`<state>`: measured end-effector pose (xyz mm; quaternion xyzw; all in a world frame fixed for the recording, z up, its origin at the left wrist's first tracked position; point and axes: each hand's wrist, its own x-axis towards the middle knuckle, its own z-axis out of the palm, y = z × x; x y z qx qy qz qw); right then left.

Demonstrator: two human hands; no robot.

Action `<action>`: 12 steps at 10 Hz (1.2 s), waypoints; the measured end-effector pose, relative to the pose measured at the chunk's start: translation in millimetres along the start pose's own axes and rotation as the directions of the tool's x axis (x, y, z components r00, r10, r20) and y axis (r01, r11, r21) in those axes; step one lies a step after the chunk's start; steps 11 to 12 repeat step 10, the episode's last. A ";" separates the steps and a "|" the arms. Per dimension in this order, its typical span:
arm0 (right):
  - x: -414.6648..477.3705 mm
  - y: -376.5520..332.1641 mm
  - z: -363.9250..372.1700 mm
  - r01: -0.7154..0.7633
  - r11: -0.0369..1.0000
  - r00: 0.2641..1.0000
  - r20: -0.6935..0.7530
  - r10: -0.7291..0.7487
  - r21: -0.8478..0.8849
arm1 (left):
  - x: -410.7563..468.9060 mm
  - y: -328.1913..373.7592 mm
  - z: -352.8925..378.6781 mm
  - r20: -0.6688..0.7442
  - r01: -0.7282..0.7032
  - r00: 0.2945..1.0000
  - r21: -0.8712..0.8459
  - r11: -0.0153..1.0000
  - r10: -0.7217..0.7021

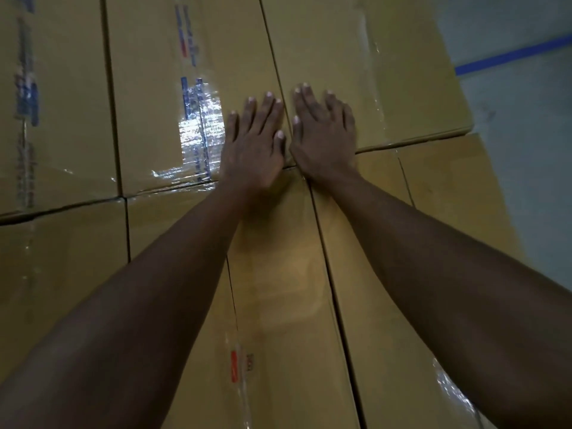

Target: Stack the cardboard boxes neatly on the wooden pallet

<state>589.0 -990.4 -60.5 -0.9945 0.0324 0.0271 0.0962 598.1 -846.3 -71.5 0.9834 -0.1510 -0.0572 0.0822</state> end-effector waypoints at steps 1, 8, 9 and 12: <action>0.3 5.9 -19.6 0.085 0.996 0.988 0.125 -0.089 0.038 | 1.4 8.3 -10.2 0.066 0.044 0.997 -0.055 0.997 -0.040; -232.6 24.1 -2.2 0.028 0.996 0.997 0.071 -0.034 0.088 | -216.5 90.9 35.6 0.082 0.142 0.988 -0.115 0.983 -0.133; -213.8 14.1 -55.9 0.046 0.994 0.935 0.354 -0.008 -0.101 | -211.4 87.9 -13.7 0.225 0.126 0.970 -0.151 0.980 -0.090; -179.3 -12.4 -143.9 0.084 0.979 0.920 0.392 -0.004 -0.187 | -199.4 84.2 -105.5 0.079 0.094 0.993 -0.150 0.984 -0.083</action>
